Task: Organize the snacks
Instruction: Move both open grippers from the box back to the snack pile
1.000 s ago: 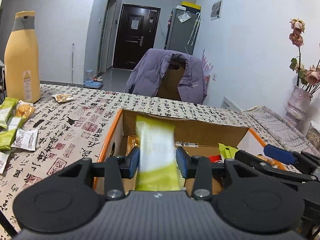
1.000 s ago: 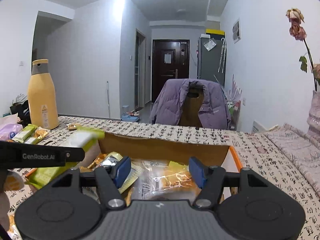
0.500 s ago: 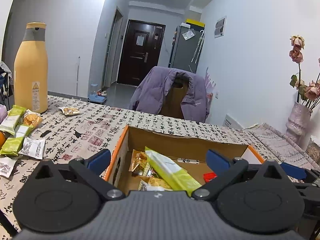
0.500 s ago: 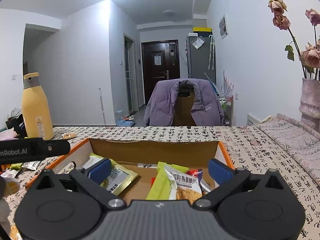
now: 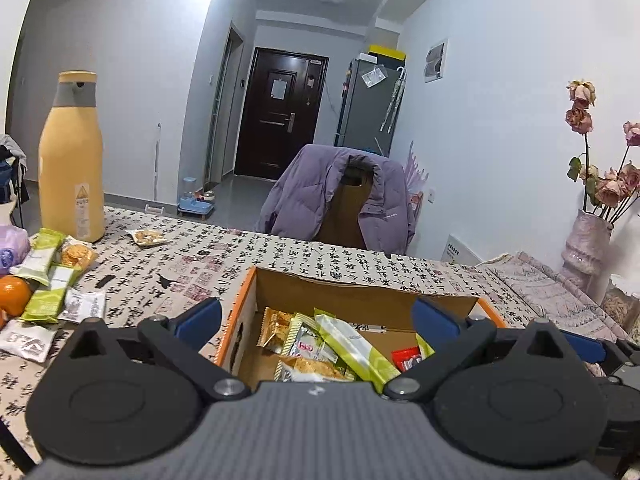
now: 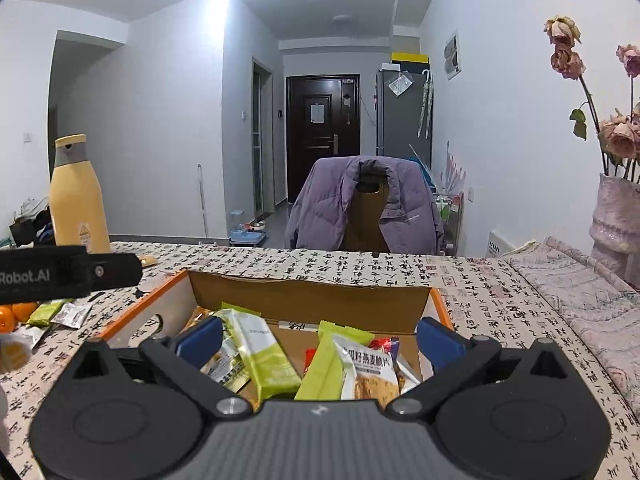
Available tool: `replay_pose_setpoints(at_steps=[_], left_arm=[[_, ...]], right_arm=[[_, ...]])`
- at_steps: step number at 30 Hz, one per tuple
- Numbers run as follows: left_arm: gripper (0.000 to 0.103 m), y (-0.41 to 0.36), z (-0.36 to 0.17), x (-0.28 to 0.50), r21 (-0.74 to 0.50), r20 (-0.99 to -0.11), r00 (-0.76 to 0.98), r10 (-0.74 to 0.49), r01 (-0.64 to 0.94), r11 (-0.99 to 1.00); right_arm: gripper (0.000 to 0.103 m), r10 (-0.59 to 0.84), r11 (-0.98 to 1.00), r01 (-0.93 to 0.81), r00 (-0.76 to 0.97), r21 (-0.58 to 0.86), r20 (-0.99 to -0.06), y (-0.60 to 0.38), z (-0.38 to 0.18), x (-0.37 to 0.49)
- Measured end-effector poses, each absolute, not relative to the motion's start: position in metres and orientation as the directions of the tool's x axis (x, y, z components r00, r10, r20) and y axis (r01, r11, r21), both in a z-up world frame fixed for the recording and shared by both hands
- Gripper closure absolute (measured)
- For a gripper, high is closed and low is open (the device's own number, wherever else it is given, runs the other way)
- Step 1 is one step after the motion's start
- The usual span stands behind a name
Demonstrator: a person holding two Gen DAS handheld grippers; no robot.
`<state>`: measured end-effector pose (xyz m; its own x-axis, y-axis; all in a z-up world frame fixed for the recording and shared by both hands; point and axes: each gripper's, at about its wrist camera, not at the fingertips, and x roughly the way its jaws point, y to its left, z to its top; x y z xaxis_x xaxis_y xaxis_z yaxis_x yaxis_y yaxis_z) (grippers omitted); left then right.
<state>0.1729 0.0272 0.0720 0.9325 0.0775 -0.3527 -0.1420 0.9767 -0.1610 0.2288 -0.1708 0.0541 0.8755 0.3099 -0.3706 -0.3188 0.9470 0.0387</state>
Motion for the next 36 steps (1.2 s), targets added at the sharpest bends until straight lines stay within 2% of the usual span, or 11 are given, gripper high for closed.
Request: replay_pose_setpoints(at_steps=[12,36], left_arm=[[0.000,0.026,0.070,0.114,-0.135,-0.360,0.929,0.084,-0.141,0.981],[0.000,0.032,0.022,0.039,-0.116,-0.460,0.886,0.053,-0.119,0.986]], right_arm=[[0.000,0.322,0.944,-0.325,0.857,0.063,-0.403,-0.178,0.052,0.177],[0.000,0.332,0.937,-0.340,0.791,0.083,-0.513,-0.175,0.011,0.106]])
